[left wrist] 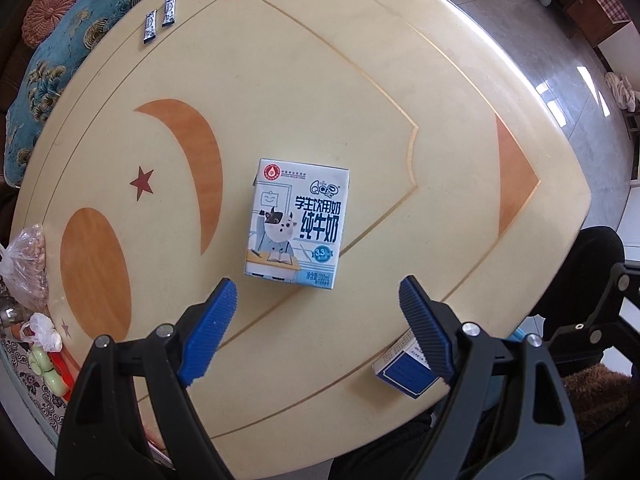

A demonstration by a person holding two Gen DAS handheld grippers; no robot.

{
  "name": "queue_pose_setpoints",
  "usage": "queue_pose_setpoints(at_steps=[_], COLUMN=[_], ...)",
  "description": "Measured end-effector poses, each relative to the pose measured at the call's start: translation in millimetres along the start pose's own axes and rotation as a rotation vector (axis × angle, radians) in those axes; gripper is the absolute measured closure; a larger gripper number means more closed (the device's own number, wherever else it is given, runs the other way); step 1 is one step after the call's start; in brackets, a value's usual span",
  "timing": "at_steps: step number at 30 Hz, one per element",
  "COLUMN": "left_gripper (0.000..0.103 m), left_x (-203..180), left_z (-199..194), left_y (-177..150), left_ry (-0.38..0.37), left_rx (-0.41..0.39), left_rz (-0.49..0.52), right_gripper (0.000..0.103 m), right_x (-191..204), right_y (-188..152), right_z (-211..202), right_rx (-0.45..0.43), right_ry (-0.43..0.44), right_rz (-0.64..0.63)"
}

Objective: Collect trash
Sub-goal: 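Grasp the white milk carton with the left tool while the right tool grasps the blue-white cigarette pack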

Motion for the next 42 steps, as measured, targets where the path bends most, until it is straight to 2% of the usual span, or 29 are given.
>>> queue_pose_setpoints(at_steps=[7, 17, 22, 27, 35, 42], left_gripper=[0.022, 0.022, 0.021, 0.021, 0.021, 0.021], left_x=[2, -1, 7, 9, 14, 18], left_z=[25, 39, 48, 42, 69, 91], left_y=[12, 21, 26, 33, 48, 67], left_ry=[-0.025, -0.041, -0.025, -0.02, -0.002, -0.008], left_rx=[0.025, 0.032, 0.044, 0.014, 0.073, 0.108], left_rz=[0.021, 0.072, 0.086, 0.115, 0.144, 0.136], right_gripper=[0.023, 0.023, 0.023, 0.023, 0.023, 0.023], right_x=[7, 10, 9, 7, 5, 7], right_y=[2, 2, 0, 1, 7, 11], right_z=[36, 77, 94, 99, 112, 122], right_rx=[0.071, 0.137, 0.155, 0.158, 0.175, 0.18], right_ry=[0.012, 0.01, 0.01, 0.016, -0.004, 0.032], right_rz=[-0.106, -0.213, -0.225, -0.232, -0.272, -0.273])
Point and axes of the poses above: each gripper's, at about its wrist camera, not at the fingertips, and z roughly the way its jaws point, x to its left, y to its top, the point moved 5 cm from there along z, roughly the way its jaws point, and after that the axes turned 5 degrees about z, right-handed, at the moved point
